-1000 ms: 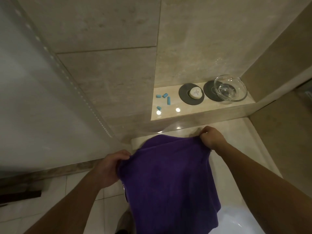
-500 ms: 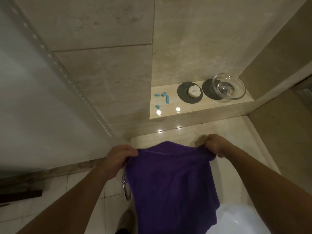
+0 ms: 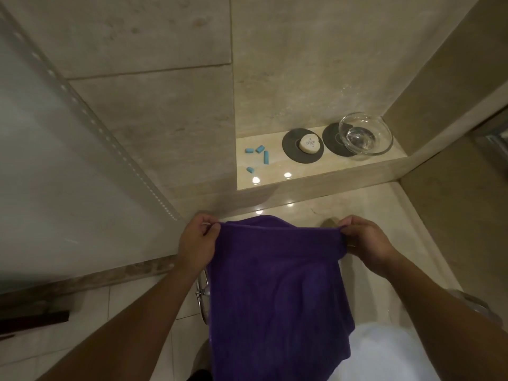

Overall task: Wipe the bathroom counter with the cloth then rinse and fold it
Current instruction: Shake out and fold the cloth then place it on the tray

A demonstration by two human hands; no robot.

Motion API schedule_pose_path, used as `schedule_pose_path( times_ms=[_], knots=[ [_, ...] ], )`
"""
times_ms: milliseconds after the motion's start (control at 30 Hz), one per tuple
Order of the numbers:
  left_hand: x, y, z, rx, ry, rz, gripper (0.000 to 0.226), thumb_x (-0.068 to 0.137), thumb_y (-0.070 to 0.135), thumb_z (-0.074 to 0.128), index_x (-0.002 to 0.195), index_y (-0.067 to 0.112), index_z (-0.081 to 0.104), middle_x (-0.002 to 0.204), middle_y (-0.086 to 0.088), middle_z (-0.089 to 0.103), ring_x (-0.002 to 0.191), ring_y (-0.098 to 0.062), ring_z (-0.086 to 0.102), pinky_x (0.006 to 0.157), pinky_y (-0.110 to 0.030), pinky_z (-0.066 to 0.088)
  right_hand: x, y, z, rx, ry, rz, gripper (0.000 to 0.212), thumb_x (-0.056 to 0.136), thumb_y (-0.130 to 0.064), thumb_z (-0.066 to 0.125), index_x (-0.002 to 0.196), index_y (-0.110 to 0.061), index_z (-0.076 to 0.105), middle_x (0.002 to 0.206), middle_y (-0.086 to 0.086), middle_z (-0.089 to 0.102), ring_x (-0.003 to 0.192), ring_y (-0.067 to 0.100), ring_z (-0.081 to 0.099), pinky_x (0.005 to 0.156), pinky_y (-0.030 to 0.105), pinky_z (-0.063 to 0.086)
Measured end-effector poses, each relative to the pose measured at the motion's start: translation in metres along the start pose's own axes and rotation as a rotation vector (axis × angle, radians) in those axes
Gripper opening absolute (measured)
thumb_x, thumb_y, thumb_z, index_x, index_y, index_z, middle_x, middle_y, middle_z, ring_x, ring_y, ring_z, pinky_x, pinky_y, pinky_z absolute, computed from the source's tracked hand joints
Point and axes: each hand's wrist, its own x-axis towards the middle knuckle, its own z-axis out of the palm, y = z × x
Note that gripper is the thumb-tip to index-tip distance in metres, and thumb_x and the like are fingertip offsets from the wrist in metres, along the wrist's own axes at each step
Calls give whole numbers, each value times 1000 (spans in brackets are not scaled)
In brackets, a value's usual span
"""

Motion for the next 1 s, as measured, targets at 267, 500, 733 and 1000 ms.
schedule_pose_path(
  times_ms=[267, 500, 733, 1000],
  knots=[
    [14, -4, 15, 294, 99, 13, 9, 89, 17, 68, 94, 17, 76, 97, 0, 72, 90, -14, 62, 80, -25, 42, -4, 3, 9, -451, 28, -75, 20, 93, 0, 56, 80, -11, 65, 77, 6, 65, 75, 22, 58, 64, 30, 44],
    [6, -5, 30, 550, 48, 313, 9, 96, 29, 59, 94, 24, 66, 86, 5, 68, 74, -16, 63, 67, -34, 52, -3, -3, 19, -825, 40, -100, 10, 99, -17, 57, 92, -21, 63, 83, -6, 64, 71, 10, 60, 53, 16, 38],
    [7, 3, 44, 599, 98, 271, 9, 94, 26, 62, 90, 23, 69, 85, 3, 69, 75, -18, 62, 64, -31, 47, 2, 8, 17, -847, 101, -105, 10, 101, -19, 54, 95, -23, 62, 82, -11, 63, 72, 5, 59, 54, 13, 36],
    [8, 9, 39, 543, 45, 160, 9, 86, 21, 70, 84, 25, 79, 92, 3, 75, 85, -18, 67, 77, -33, 55, 1, 23, 27, -1123, 137, -219, 17, 96, -20, 51, 98, -24, 67, 93, -2, 69, 83, 17, 63, 75, 29, 55]
  ],
)
